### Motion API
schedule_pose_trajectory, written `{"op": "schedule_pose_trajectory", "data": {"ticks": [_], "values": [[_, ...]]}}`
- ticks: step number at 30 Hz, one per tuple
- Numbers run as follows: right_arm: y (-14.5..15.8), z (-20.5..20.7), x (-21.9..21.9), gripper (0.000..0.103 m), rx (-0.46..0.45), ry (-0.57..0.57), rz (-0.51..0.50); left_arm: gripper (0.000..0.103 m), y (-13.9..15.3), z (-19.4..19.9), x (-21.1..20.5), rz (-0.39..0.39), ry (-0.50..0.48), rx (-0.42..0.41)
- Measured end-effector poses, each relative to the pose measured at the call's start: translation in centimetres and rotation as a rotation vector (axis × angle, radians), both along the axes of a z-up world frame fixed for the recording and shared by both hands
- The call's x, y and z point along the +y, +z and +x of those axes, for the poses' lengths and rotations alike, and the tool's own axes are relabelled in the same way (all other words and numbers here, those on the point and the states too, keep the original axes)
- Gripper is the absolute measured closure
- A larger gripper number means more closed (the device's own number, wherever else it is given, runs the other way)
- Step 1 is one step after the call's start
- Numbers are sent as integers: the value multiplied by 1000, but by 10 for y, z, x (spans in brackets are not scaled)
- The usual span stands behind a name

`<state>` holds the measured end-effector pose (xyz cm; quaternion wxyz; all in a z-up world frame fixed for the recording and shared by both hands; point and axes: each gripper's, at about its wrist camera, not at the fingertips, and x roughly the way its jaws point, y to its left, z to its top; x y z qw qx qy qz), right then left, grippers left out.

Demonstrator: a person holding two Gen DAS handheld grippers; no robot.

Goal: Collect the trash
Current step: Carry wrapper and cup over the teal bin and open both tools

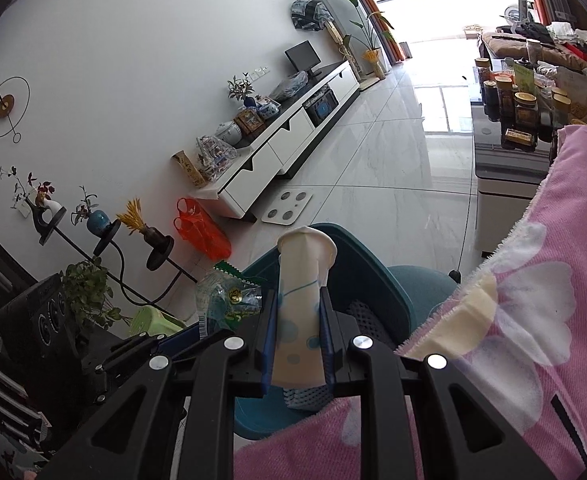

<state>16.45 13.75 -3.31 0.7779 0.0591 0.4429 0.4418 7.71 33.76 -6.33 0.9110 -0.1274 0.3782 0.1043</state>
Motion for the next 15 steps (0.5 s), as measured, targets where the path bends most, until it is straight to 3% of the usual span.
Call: {"op": "schedule_pose_trajectory", "data": {"ticks": [12,14,15], "values": [[-8,4,6,84,25,-18,-32,75,-30,25,7,-26,6,51],[-8,4,3,83,30,-18,-25,71,-35,29,7,-28,14,61],[-7,5,0,83,32,-21,-21,62,-37,31,8,-29,20,66]]}}
